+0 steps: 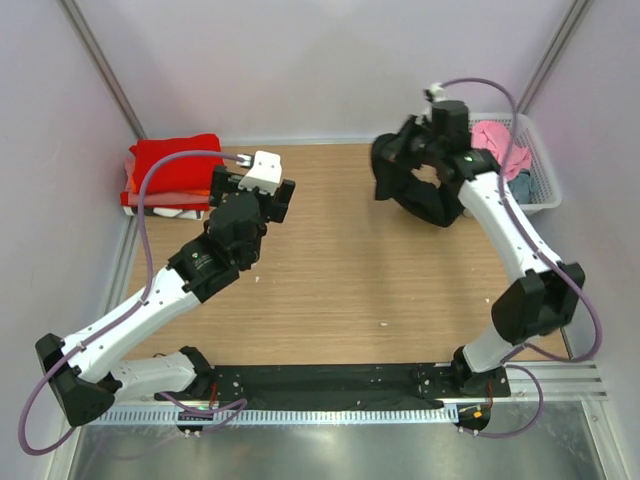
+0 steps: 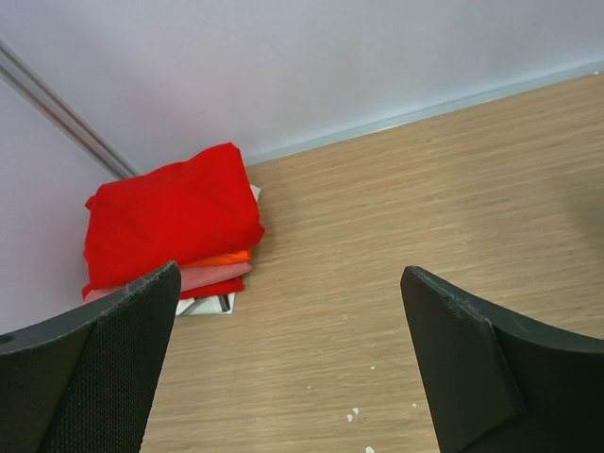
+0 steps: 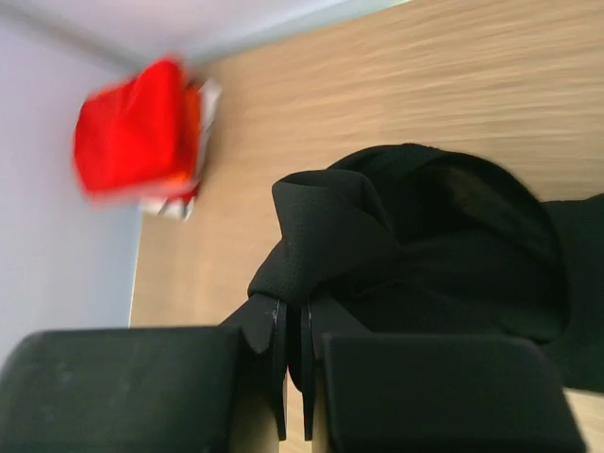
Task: Fold and stack the t-shirts
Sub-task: Move the tshirt to the center of the board
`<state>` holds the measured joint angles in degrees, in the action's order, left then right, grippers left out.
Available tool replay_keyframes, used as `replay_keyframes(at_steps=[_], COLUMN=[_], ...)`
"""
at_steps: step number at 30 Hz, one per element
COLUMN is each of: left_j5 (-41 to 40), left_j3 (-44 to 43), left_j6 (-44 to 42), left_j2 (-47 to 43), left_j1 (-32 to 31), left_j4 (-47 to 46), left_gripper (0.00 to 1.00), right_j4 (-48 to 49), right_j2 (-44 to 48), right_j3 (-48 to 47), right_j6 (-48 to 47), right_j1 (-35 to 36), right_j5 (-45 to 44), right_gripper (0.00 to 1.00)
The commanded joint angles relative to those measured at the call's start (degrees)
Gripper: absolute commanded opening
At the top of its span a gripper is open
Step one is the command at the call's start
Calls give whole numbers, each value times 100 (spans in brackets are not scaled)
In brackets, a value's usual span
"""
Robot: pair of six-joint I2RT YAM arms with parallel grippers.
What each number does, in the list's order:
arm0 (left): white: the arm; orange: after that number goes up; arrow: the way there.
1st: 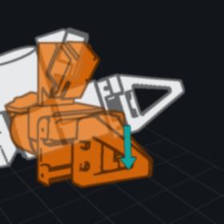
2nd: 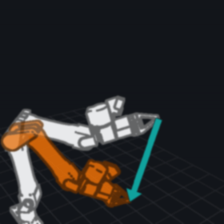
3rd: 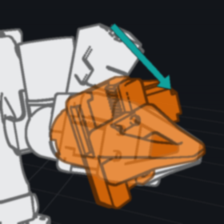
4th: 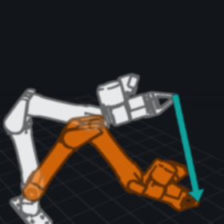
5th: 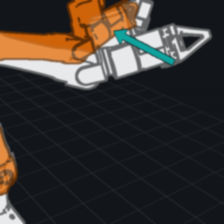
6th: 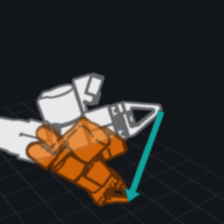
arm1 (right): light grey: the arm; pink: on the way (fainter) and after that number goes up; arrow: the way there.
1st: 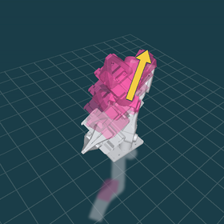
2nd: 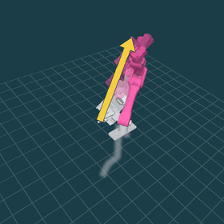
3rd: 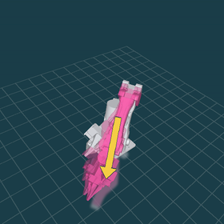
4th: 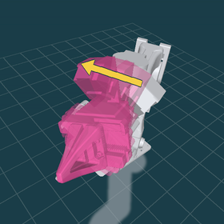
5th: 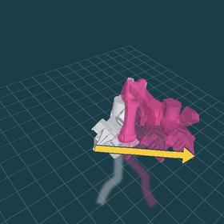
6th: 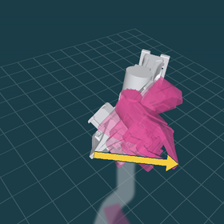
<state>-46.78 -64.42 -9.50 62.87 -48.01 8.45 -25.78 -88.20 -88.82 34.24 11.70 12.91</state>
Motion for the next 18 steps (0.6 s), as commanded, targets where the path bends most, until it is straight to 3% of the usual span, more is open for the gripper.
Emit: replay_keyframes(at_steps=[1,5,9,13,14,16,17,18], left_j5=[-401,-620,-770,-788,-788,-788,-797,-780], left_j3=[-255,-194,-141,-132,-132,-149,-158,-158], left_j6=[-43,-140,-210,-272,-281,-289,-298,-281], left_j2=[15,-29,-82,-91,-100,-117,-135,-152], left_j1=[-24,-16,-24,-24,-24,-24,-16,-24], left_j4=[-106,-273,-379,-423,-423,-423,-414,-414], left_gripper=[100,100,100,100,100,100,100,100], right_j4=[-14,-25,547,-119,-312,-349,-279,-287], right_j2=[-117,-356,82,233,329,740,865,962], right_j3=[-1522,-2910,-2808,-2572,-2066,-1195,-190,299], right_j6=[-690,-621,-619,-1006,-1042,-833,-735,-639], right_j1=[1094,1439,1457,1440,1440,1414,1387,1274], right_j5=[827,1021,311,-1042,-1871,-2702,-3210,-3407], right_gripper=[1,1,1,1,2,18,56,79])
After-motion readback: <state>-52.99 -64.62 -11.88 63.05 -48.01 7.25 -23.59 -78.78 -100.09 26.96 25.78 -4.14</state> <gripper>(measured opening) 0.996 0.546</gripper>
